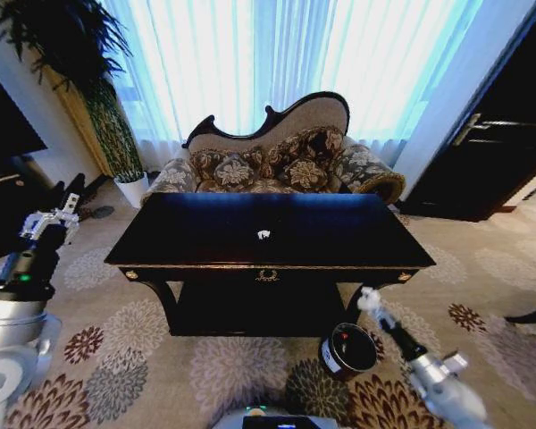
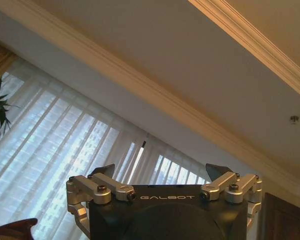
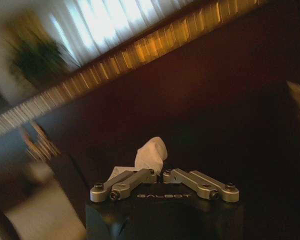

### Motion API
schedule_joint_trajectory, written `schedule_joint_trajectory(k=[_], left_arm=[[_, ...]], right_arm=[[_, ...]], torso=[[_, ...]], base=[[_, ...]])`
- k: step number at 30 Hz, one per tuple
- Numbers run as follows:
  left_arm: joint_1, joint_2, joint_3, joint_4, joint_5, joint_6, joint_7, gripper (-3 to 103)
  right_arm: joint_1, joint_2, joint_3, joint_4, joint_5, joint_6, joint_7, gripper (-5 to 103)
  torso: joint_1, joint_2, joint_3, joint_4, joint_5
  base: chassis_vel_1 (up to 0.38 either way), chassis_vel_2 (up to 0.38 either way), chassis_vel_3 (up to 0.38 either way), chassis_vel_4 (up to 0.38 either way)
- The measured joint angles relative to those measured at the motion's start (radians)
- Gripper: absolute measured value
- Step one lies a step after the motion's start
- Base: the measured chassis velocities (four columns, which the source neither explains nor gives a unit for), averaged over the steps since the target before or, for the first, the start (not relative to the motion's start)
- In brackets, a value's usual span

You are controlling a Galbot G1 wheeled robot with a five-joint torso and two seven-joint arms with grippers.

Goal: Move to the front of the table and place the trash on the table into the trash bin.

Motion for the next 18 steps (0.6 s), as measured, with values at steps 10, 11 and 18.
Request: schedule_joint_trajectory(k=[10,11,18], left_arm=[[0.016,-0.005,-0.011,-0.005,0.007,0.001,0.000,100],[0.019,-0.004,-0.011,0.000,0.007,-0.002,0.001,100],[0.029,-0.019,-0.009,0.026,0.004,-0.008,-0.012,100]], right_arm=[[0.129,0.184,-0.152,-0.060,-0.382,-0.162,0.709,1],[0.139,0.196,-0.155,-0.083,-0.392,-0.169,0.724,1],[0.186,0.208,-0.161,-0.215,-0.431,-0.179,0.741,1]], torso=[[0.000,0.000,0.000,0.0002,0.0001],[0.000,0.000,0.000,0.0002,0.0000],[0.000,0.000,0.000,0.0001,-0.0001]], base=[[0.000,0.000,0.000,0.000],[0.000,0.000,0.000,0.000],[0.000,0.000,0.000,0.000]])
